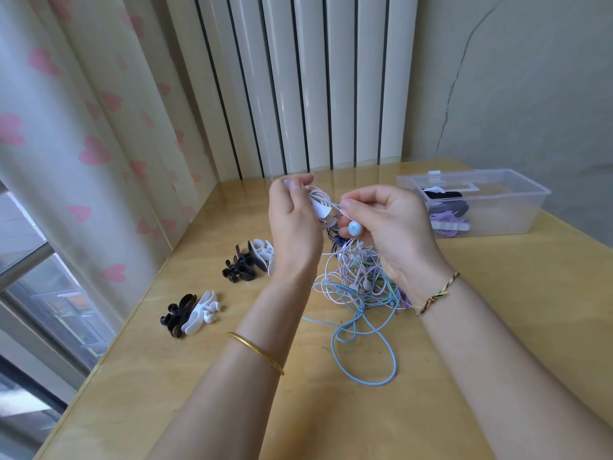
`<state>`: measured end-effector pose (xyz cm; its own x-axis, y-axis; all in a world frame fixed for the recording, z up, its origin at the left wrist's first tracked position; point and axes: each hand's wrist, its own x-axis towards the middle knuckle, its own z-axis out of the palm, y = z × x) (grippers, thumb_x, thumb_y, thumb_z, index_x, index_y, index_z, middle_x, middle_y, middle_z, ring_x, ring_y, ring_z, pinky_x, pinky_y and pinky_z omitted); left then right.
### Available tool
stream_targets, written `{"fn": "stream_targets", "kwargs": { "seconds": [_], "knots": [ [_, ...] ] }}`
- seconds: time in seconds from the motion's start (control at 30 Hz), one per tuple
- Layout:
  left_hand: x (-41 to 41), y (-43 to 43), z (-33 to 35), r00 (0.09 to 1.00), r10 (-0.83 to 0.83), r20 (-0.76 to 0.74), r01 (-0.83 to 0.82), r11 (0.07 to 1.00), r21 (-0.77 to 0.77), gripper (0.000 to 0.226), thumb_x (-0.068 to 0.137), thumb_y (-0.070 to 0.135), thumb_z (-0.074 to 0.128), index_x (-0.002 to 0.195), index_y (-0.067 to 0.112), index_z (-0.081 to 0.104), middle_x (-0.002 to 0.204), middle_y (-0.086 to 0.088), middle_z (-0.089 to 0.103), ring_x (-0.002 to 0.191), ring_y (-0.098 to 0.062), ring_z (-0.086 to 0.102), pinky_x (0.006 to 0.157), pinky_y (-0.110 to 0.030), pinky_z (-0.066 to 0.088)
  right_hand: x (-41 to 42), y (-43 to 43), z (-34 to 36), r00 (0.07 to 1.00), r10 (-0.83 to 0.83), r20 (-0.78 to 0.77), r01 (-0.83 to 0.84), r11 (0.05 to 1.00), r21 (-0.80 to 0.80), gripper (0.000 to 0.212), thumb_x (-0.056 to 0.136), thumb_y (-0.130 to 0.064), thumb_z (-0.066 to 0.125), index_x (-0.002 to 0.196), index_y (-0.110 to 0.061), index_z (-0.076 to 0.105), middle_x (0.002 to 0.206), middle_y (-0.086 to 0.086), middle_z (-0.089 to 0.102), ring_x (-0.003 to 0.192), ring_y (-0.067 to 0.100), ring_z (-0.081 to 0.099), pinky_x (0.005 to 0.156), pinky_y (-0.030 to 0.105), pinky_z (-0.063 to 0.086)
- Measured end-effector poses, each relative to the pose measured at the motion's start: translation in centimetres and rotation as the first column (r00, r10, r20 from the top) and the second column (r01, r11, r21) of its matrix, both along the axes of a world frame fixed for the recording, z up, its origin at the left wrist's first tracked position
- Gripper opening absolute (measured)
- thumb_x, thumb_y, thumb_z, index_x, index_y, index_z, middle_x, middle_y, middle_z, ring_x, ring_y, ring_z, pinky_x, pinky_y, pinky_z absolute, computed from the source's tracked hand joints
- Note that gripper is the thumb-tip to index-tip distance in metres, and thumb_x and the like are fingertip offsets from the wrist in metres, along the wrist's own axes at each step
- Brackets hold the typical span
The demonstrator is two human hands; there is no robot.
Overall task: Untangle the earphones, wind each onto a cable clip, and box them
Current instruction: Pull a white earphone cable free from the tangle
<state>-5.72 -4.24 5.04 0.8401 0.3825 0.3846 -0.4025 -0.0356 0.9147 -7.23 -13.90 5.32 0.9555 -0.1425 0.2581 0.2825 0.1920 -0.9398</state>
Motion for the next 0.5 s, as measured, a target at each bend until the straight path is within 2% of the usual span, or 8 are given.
{"fn": "stream_targets", "kwargs": {
  "seconds": [0.1, 0.2, 0.3, 0.33, 0.4, 0.43, 0.5],
  "knots": [
    [0.1, -0.4, 0.2, 0.999, 0.035, -0.009, -0.036, 0.997, -0.062, 0.023, 0.103, 0.021, 0.031, 0.093, 0.024, 0.052, 0.094, 0.005, 0.054, 0.093, -0.019, 0.054, 0.090, -0.046, 0.046, -0.6, 0.6, 0.0, 0.999, 0.036, -0.009, -0.036, 0.999, -0.003, 0.016, 0.083, 0.007, 0.064, 0.072, -0.006, 0.064, 0.061, 0.009, 0.062, 0.050, 0.012, 0.059, 0.054, 0.026, 0.056],
    [0.1, -0.7, 0.6, 0.999, 0.042, -0.027, -0.045, 0.992, -0.115, 0.021, 0.103, 0.022, 0.030, 0.096, 0.025, 0.050, 0.098, 0.004, 0.052, 0.098, -0.020, 0.055, 0.095, -0.050, 0.047, -0.9, 0.8, 0.1, 0.998, 0.057, -0.004, -0.058, 0.997, -0.041, 0.015, 0.083, 0.007, 0.063, 0.077, -0.007, 0.065, 0.067, 0.011, 0.063, 0.055, 0.013, 0.061, 0.062, 0.033, 0.060],
    [0.2, -1.0, 0.7, 0.999, 0.008, -0.054, -0.018, 0.981, -0.191, 0.019, 0.102, 0.025, 0.031, 0.098, 0.027, 0.050, 0.114, -0.006, 0.055, 0.106, -0.028, 0.055, 0.097, -0.053, 0.045, -1.0, 1.0, -0.1, 0.999, 0.040, -0.011, -0.040, 0.998, -0.048, 0.013, 0.085, 0.004, 0.063, 0.083, -0.009, 0.066, 0.073, 0.010, 0.067, 0.061, 0.011, 0.065, 0.066, 0.036, 0.060],
    [0.3, -1.0, 0.8, 0.998, -0.018, -0.055, 0.005, 0.973, -0.231, 0.018, 0.101, 0.026, 0.033, 0.099, 0.028, 0.051, 0.120, -0.011, 0.054, 0.103, -0.031, 0.055, 0.094, -0.052, 0.048, -1.0, 1.1, -0.3, 0.999, 0.031, -0.014, -0.032, 0.999, -0.039, 0.012, 0.087, 0.001, 0.061, 0.084, -0.010, 0.066, 0.072, 0.007, 0.067, 0.062, 0.010, 0.065, 0.067, 0.035, 0.059],
    [0.4, -1.2, 0.9, 0.995, -0.074, -0.061, 0.050, 0.943, -0.328, 0.018, 0.101, 0.024, 0.035, 0.104, 0.026, 0.052, 0.128, -0.015, 0.051, 0.092, -0.027, 0.051, 0.072, -0.039, 0.052, -1.1, 1.1, -0.5, 1.000, 0.024, -0.019, -0.025, 0.999, -0.032, 0.013, 0.092, -0.008, 0.058, 0.085, -0.010, 0.069, 0.068, 0.002, 0.066, 0.066, 0.011, 0.064, 0.067, 0.032, 0.056],
    [0.4, -1.2, 1.0, 0.992, -0.103, -0.072, 0.069, 0.927, -0.370, 0.018, 0.101, 0.022, 0.035, 0.105, 0.025, 0.052, 0.127, -0.016, 0.052, 0.089, -0.024, 0.049, 0.061, -0.029, 0.047, -1.1, 1.0, -0.6, 1.000, 0.011, -0.027, -0.012, 0.999, -0.047, 0.017, 0.093, -0.015, 0.057, 0.084, -0.009, 0.071, 0.068, 0.002, 0.066, 0.069, 0.011, 0.063, 0.067, 0.031, 0.053],
    [0.4, -1.4, 1.1, 0.983, -0.158, -0.089, 0.106, 0.898, -0.427, 0.018, 0.101, 0.019, 0.036, 0.107, 0.024, 0.053, 0.112, -0.012, 0.055, 0.077, -0.018, 0.049, 0.049, -0.019, 0.040, -1.0, 0.7, -0.7, 0.999, -0.034, -0.023, 0.032, 0.993, -0.113, 0.025, 0.091, -0.026, 0.060, 0.080, -0.007, 0.073, 0.072, 0.004, 0.067, 0.071, 0.011, 0.061, 0.064, 0.029, 0.048]
  ]
}}
